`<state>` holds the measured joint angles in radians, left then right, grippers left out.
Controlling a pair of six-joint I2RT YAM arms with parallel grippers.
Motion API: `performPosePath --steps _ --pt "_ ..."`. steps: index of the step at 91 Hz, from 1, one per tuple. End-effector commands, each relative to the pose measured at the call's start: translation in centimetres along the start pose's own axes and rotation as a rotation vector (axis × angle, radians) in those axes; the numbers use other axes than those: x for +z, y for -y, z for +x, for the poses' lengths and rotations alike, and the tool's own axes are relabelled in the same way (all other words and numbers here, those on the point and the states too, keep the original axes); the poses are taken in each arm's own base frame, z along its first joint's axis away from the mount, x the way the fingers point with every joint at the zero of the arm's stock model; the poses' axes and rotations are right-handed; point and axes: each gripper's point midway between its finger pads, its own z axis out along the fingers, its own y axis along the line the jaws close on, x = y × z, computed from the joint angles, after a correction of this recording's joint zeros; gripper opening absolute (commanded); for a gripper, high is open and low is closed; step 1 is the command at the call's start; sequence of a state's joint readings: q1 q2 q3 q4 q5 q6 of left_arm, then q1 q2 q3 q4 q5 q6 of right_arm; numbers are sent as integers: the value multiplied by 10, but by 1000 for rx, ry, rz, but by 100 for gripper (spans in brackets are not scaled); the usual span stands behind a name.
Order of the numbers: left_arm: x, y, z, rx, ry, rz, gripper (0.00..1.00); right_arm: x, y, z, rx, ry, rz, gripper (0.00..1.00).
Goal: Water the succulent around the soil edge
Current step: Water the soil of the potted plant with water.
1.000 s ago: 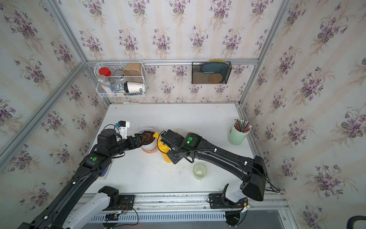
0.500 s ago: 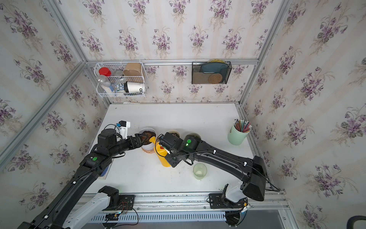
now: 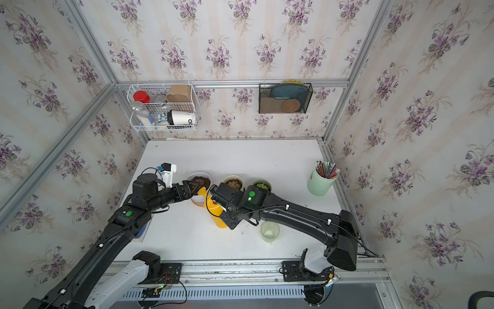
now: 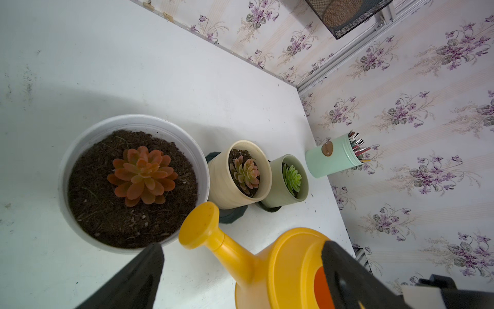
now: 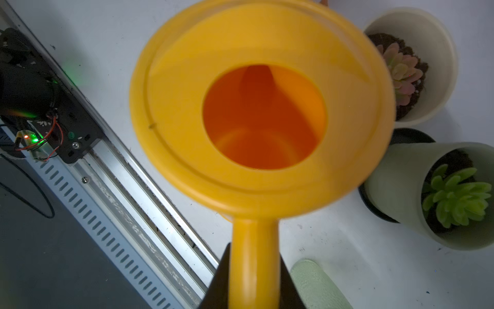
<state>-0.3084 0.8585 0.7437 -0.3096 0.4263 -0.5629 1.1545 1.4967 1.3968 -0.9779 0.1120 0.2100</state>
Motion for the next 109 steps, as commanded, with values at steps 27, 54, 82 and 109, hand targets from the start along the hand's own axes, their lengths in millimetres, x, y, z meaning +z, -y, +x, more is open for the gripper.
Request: performPosePath --steps 27,54,82,109 --pt "12 13 0 -24 -9 101 95 -26 34 10 121 29 93 0" --pt "23 18 8 -10 -44 118 94 -42 52 42 269 4 64 0" --pt "19 17 5 13 -36 90 94 -34 51 70 347 -101 46 0" --pt "18 15 5 14 -36 81 94 -39 52 71 362 -118 54 0"
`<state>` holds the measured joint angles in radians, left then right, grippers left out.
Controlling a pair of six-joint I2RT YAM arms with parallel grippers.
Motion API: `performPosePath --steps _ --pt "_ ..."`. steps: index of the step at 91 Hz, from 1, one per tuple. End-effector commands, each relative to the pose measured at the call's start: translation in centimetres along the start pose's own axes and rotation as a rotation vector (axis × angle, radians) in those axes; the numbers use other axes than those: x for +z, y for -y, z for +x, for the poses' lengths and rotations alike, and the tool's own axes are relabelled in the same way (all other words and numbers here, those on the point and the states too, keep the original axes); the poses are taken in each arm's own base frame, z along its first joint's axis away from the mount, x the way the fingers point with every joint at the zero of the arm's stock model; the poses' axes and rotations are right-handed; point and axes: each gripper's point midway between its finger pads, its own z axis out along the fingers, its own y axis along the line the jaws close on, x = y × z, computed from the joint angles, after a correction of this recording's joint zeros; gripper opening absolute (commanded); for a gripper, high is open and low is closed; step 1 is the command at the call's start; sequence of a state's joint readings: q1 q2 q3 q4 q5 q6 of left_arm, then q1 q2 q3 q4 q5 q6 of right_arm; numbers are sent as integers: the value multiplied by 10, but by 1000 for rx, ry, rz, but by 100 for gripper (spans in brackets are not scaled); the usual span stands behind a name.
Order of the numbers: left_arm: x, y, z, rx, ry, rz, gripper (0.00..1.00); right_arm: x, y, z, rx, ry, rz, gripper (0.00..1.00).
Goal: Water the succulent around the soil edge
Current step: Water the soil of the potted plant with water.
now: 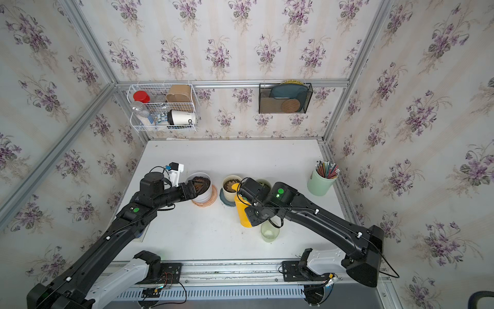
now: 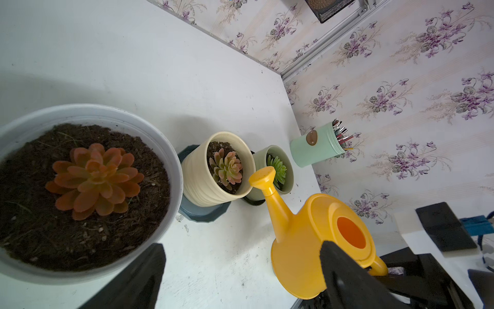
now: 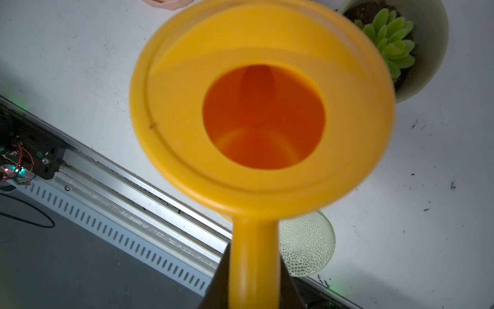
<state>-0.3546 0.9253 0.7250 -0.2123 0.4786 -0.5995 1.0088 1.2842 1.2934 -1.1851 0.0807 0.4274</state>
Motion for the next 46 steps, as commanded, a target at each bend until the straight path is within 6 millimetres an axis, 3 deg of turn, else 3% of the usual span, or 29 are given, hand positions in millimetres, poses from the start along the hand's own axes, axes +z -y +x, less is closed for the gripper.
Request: performPosePath --steps 1,46 --pt "-1 3 -4 28 14 3 94 -1 0 3 18 -19 3 0" --pt "-2 1 -3 31 15 -6 94 -4 -18 -6 -3 -30 -76 0"
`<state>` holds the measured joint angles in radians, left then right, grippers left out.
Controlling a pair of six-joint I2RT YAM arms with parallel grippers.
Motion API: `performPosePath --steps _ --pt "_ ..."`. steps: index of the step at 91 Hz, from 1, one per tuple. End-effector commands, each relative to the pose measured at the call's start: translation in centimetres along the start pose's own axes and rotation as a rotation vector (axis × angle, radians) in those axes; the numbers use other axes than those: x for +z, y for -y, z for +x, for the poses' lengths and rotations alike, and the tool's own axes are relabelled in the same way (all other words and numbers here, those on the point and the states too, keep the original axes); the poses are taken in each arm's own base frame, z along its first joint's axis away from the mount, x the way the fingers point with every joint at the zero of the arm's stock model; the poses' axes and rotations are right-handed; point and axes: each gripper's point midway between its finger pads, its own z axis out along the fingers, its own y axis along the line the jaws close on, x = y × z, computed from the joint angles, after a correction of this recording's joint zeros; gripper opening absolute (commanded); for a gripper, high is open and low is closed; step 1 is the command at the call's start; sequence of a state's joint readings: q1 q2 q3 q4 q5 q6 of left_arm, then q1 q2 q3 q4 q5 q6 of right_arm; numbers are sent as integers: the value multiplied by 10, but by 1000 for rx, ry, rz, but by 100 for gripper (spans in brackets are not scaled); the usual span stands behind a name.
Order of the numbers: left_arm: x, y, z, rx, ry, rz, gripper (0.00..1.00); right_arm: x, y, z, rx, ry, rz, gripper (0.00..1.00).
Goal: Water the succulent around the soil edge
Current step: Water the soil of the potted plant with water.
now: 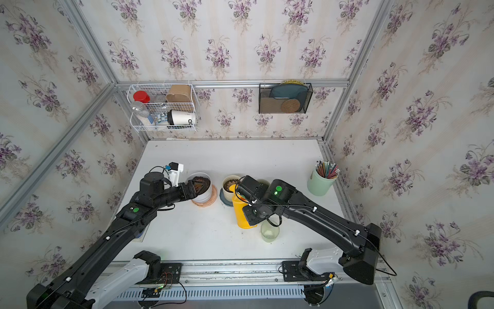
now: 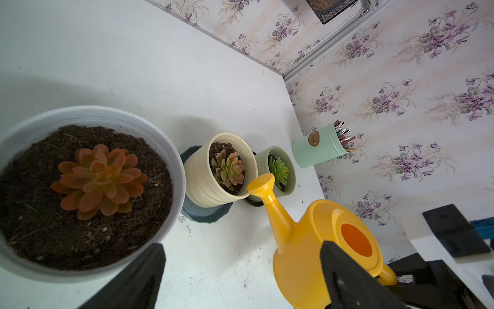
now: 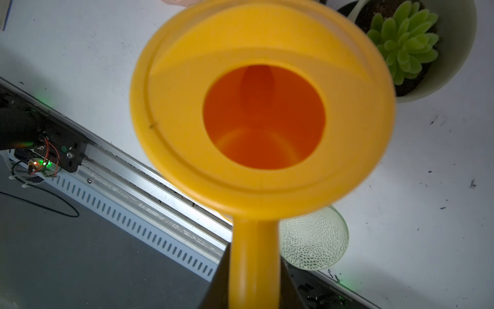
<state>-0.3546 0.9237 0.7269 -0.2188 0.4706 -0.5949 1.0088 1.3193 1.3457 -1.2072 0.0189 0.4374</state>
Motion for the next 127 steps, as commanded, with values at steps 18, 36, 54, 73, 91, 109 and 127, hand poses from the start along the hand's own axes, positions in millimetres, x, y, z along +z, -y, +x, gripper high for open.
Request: performPosePath --steps 18,36,54,73,91,109,127 --pt "-2 2 -4 32 15 -2 94 1 -5 -1 -16 -7 -19 0" --pt "-1 1 -4 31 13 -4 94 -3 2 4 3 -12 6 0" --pt "0 1 -4 28 12 -4 94 -6 10 10 19 -19 43 0" --pt "-1 0 -4 28 13 -6 94 -7 13 12 22 -22 57 0" --pt "-1 0 -4 27 13 -7 94 -5 2 11 0 -26 3 0" --pt "-1 0 -4 28 15 -7 94 -3 -13 6 -38 -20 -29 0" --pt "-1 -1 -3 27 15 -10 94 -5 -13 1 -39 1 -14 0"
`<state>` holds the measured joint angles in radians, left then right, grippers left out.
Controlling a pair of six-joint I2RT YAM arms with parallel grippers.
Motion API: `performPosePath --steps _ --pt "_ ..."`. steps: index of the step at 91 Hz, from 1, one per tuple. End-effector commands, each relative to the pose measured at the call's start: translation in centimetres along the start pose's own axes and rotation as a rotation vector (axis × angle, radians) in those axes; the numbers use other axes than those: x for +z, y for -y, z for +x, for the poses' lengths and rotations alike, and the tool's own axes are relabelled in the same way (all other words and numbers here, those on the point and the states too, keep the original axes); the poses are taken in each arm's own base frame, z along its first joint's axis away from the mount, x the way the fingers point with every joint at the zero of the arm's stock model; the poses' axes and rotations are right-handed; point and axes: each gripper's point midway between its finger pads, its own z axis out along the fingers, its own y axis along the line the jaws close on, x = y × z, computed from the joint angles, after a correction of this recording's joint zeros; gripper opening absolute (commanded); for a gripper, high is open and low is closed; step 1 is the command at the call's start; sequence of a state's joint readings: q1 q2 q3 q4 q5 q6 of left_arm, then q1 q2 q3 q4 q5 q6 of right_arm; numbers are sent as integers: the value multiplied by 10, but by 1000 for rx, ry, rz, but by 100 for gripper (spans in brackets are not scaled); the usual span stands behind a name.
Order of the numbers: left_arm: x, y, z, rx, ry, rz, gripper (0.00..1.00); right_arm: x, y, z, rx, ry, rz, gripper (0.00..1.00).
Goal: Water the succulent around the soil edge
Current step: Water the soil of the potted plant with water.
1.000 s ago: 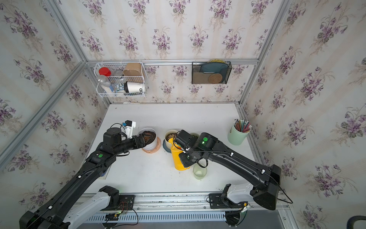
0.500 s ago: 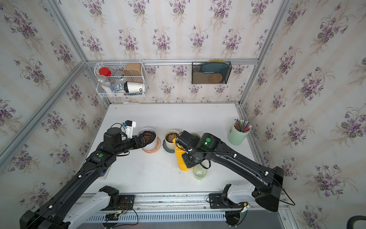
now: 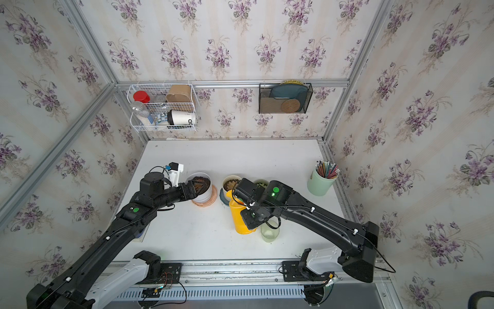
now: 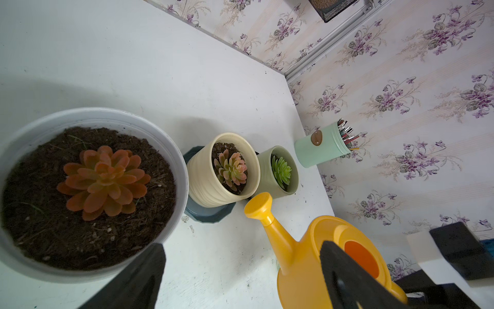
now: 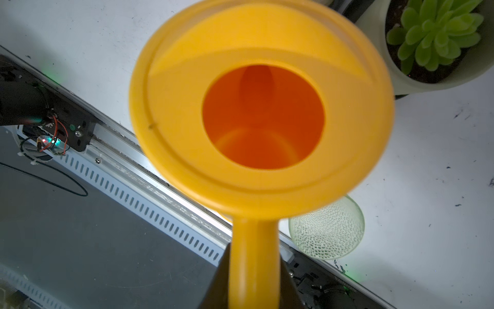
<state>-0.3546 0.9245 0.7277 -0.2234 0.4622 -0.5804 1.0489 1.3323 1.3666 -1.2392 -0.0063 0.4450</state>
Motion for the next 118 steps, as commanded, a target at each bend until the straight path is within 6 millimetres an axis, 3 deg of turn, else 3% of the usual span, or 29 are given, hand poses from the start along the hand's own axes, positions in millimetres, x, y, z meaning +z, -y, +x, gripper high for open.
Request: performPosePath --steps 1,49,73,90,118 --pt "-1 1 -3 15 13 0 94 -4 0 -8 -7 40 10 0" --pt "0 1 -3 15 10 3 94 -10 27 5 46 29 104 0" --pt "0 2 -3 18 11 5 94 -31 29 0 61 56 87 0" --pt "0 2 -3 19 11 5 94 -37 37 10 119 39 49 0" --pt "1 2 -4 21 9 8 94 -29 43 33 218 -12 -11 0"
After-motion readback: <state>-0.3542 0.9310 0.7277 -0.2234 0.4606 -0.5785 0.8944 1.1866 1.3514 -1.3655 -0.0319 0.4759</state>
